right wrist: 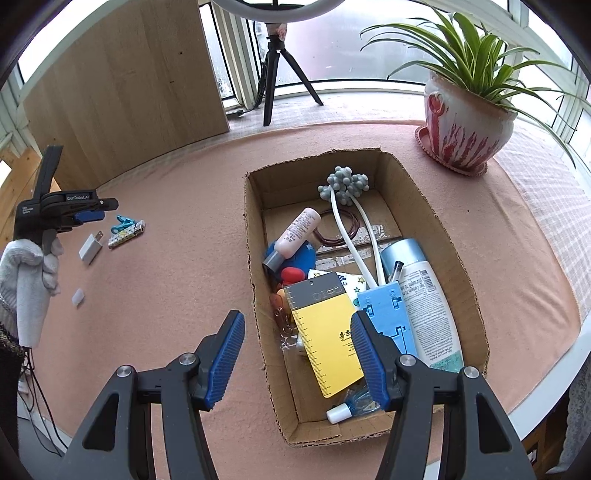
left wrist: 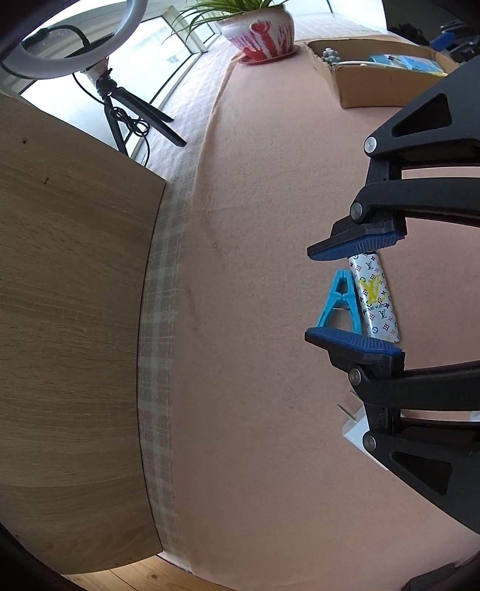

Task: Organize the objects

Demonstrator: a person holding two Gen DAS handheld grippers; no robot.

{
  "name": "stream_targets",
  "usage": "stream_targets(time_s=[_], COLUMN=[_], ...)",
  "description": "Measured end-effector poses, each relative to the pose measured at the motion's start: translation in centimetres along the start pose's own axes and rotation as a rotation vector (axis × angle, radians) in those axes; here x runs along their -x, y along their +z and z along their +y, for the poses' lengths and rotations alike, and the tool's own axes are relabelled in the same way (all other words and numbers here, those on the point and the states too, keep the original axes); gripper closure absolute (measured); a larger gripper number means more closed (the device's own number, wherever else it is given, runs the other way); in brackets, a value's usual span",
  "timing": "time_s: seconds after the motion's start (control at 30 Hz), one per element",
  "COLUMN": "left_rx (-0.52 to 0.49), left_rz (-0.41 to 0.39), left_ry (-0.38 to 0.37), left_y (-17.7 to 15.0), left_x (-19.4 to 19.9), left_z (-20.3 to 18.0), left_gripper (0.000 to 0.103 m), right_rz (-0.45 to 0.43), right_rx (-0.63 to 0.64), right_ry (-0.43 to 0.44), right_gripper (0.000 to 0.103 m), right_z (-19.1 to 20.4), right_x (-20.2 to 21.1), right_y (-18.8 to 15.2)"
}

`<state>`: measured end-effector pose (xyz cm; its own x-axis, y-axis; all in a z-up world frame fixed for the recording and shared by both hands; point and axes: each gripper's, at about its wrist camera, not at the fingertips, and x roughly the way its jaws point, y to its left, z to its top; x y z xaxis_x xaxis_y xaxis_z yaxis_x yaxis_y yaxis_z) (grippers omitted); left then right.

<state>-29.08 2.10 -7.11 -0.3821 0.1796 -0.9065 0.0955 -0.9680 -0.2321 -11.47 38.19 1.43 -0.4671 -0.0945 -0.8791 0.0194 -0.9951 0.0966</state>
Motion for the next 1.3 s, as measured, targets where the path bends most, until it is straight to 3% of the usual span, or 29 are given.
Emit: stream_targets(time_s=[0.2,0.4,0.57,1.13,1.3], left_rx=[-0.014,-0.092,-0.092,-0.119,-0.161], left_rz=[0.065,0.111,0.123,0.116,0.117], left_ry=[0.014,0.003,-0.060,-0.184,-0.161], left_y=[1.1,-0.8,-3.5,-15.7,-17.2], left_x=[-2.8,-3.3,-2.6,0.9,1.7], left_z=[-0.5,-0.9,-1.1,-5.0,-5.6], left_gripper=[0.067,0.074,0.083,0.085,0.084], right_rz=[0.002,0.005,0.012,0.041,0.045], right_rx=[-0.035,-0.052,-0.033,0.095,0.103], right_ry=[-0.017,-0.015,0.005,0.101,0.121], right_gripper=[0.047,0.047,0.047,0.047,0.047], right_z=[-1.9,-2.6,-1.6,5.0,6.0], right_x=[0.4,0.6,0.2,-0.9,-1.0], right_y=[-0.4,-0.7,-0.4,-0.5,-0.5])
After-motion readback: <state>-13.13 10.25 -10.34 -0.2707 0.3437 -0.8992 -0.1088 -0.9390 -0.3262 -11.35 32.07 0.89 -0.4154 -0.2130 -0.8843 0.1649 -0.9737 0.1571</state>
